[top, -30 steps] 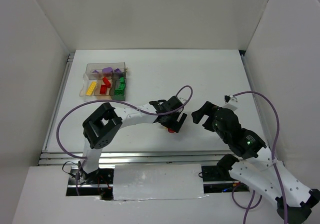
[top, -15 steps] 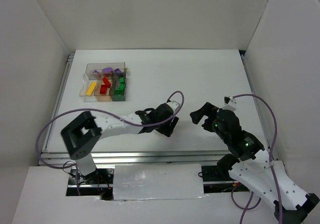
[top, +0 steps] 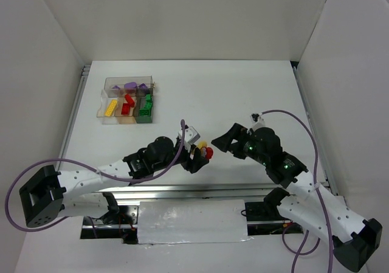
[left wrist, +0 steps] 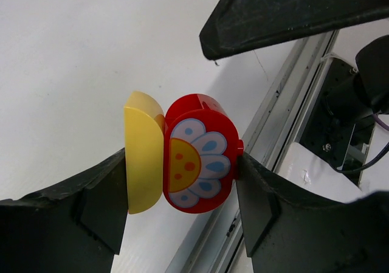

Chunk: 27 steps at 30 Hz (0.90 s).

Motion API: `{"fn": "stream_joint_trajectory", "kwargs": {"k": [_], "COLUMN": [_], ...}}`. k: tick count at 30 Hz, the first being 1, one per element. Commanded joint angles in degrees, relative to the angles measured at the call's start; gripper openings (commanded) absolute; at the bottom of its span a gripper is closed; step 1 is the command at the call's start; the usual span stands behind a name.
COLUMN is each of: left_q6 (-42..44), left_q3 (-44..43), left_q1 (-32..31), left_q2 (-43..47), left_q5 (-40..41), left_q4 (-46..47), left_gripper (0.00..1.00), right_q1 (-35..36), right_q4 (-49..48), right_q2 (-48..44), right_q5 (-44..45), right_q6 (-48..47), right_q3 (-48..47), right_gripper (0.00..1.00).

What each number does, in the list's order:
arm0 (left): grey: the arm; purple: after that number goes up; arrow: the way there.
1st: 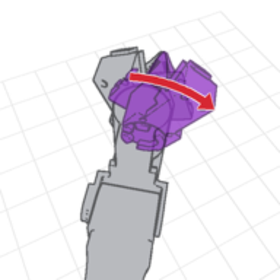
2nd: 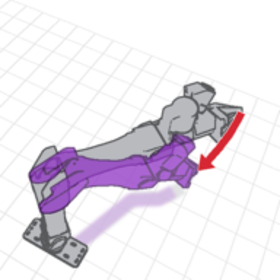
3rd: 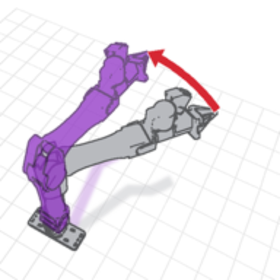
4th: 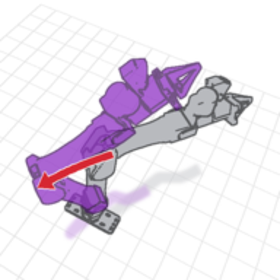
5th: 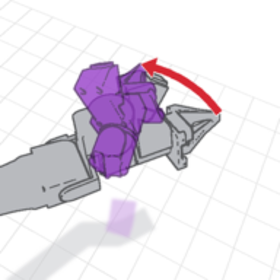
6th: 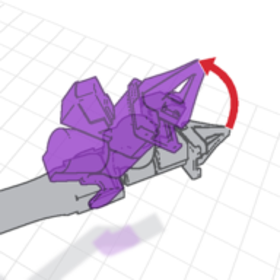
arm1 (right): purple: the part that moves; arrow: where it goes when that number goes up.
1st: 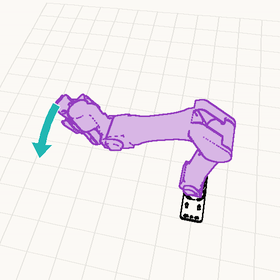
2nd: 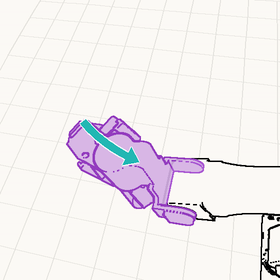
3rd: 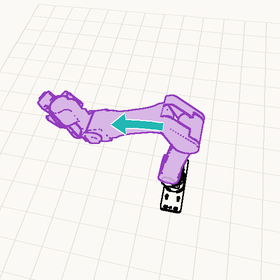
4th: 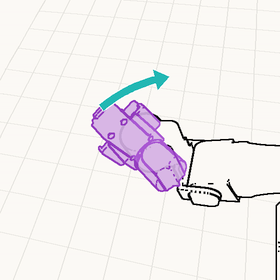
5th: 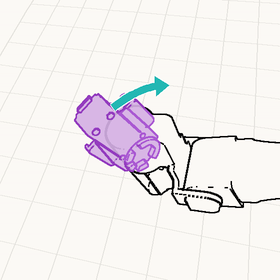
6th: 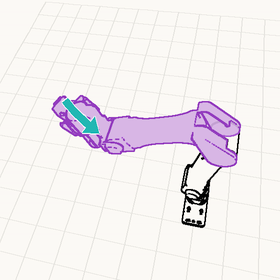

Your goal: Sort the legos into containers by color

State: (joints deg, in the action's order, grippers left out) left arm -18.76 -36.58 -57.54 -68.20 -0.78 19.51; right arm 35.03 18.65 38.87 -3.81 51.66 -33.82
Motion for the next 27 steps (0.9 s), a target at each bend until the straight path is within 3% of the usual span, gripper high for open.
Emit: {"fn": "stream_joint_trajectory", "kwargs": {"k": [1, 9, 13, 15, 18, 19, 20, 21, 22, 25, 27], "left_q6": [2.85, 3.65, 3.73, 3.82, 3.82, 3.56, 3.39, 3.21, 3.03, 1.72, -0.57], "left_q3": [-0.07, -2.01, -2.44, -2.80, -2.89, -2.54, -2.27, -2.10, -2.01, -4.89, -11.83], "left_q1": [-0.29, -0.29, -0.38, -0.29, -0.29, -0.38, -0.38, -0.29, -0.29, -0.29, -0.29], "left_q2": [2.20, 2.20, 3.08, 3.34, 4.04, 4.65, 5.01, 5.62, 6.06, 6.42, 5.98], "left_q5": [-1.69, -1.51, -0.98, -0.46, -0.37, -0.28, -0.28, -0.19, -0.02, 1.64, 6.83], "left_q4": [5.72, 3.78, 3.17, 2.56, 2.20, 2.29, 2.46, 2.55, 2.38, -5.58, -18.11], "left_gripper": [0.00, 0.00, 0.00, 0.03, 0.33, 0.55, 0.68, 0.90, 0.99, 0.99, 0.99], "right_q1": [1.53, 8.03, 10.41, 10.94, 10.94, 10.94, 11.03, 10.94, 10.94, 9.28, 6.65], "right_q4": [-5.91, -8.99, -10.39, -11.18, -12.67, -14.16, -15.04, -16.18, -18.20, -18.22, -16.12], "right_q2": [1.38, 7.17, 8.85, 9.20, 8.68, 8.42, 8.06, 7.28, 6.84, 5.43, 4.64], "right_q5": [-4.79, -4.71, -4.71, -4.71, -5.06, -5.06, -5.06, -5.06, -5.06, -4.10, -1.82], "right_q6": [0.90, 0.55, 0.37, 0.28, -0.42, -1.03, -1.47, -2.78, -3.66, -8.23, -11.31], "right_q3": [-0.72, -0.98, -0.89, -0.72, -0.19, 0.51, 1.04, 1.48, 2.00, 3.06, 2.71], "right_gripper": [0.88, 0.83, 0.58, 0.52, 0.28, 0.09, 0.00, 0.00, 0.00, 0.00, 0.00]}}
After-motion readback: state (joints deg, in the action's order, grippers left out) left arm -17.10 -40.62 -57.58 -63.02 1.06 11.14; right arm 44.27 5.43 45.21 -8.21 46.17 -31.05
